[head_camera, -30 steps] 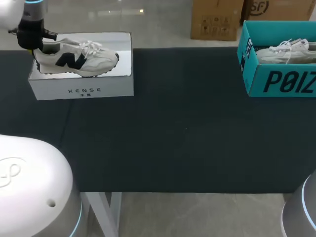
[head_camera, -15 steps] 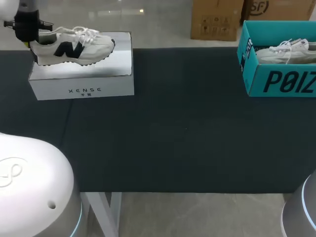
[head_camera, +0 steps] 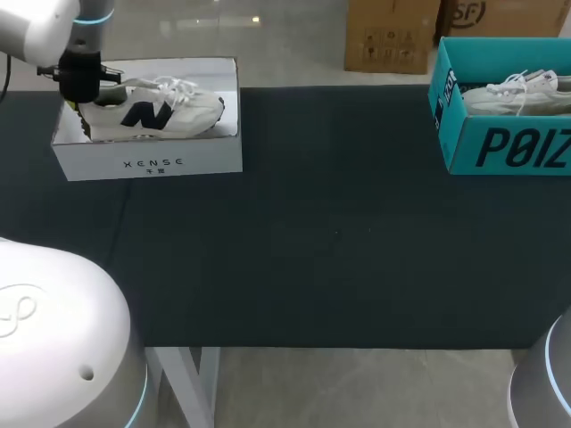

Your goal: Take the shoe out of the shoebox, open the shoe tongue, remove and reinsert the insole, then place the shoe into the shoebox

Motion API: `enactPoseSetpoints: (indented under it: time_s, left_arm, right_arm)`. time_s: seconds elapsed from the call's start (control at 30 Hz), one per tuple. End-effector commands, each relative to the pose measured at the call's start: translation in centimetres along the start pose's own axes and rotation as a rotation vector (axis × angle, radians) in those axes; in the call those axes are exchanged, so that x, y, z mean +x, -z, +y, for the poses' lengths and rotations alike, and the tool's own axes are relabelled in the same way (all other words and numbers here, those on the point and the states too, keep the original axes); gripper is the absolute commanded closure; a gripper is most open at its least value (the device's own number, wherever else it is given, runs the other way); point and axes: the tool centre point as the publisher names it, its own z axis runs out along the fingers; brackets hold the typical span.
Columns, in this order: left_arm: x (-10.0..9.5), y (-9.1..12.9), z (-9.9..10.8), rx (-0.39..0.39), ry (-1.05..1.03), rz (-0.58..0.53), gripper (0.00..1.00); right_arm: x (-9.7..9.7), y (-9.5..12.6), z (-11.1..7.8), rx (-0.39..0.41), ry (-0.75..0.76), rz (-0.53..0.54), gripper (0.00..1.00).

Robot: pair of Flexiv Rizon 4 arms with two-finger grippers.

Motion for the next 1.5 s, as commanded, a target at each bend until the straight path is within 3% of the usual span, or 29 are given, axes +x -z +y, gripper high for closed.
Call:
enactPoseSetpoints:
  time_s: [0.03, 0.53, 0.9, 1.5]
  left_arm:
    - [0.5, -0.3, -0.7, -0.003, -0.004, -0.007, 1.00]
    - [1.0, -1.1, -3.4, 0.016, -0.071, -0.021, 1.00]
    - [1.1, -1.5, -2.7, -0.009, -0.083, -0.007, 1.00]
    - [-0.9, -4.7, -1.8, 0.018, -0.051, -0.014, 1.00]
  right_arm:
    - [-0.1, 0.0, 0.1, 0.003, 0.000, 0.000, 0.00]
    - [-0.1, 0.0, 0.1, 0.003, 0.000, 0.000, 0.00]
    - [-0.1, 0.0, 0.1, 0.003, 0.000, 0.000, 0.00]
    - [-0.1, 0.0, 0.1, 0.003, 0.000, 0.000, 0.00]
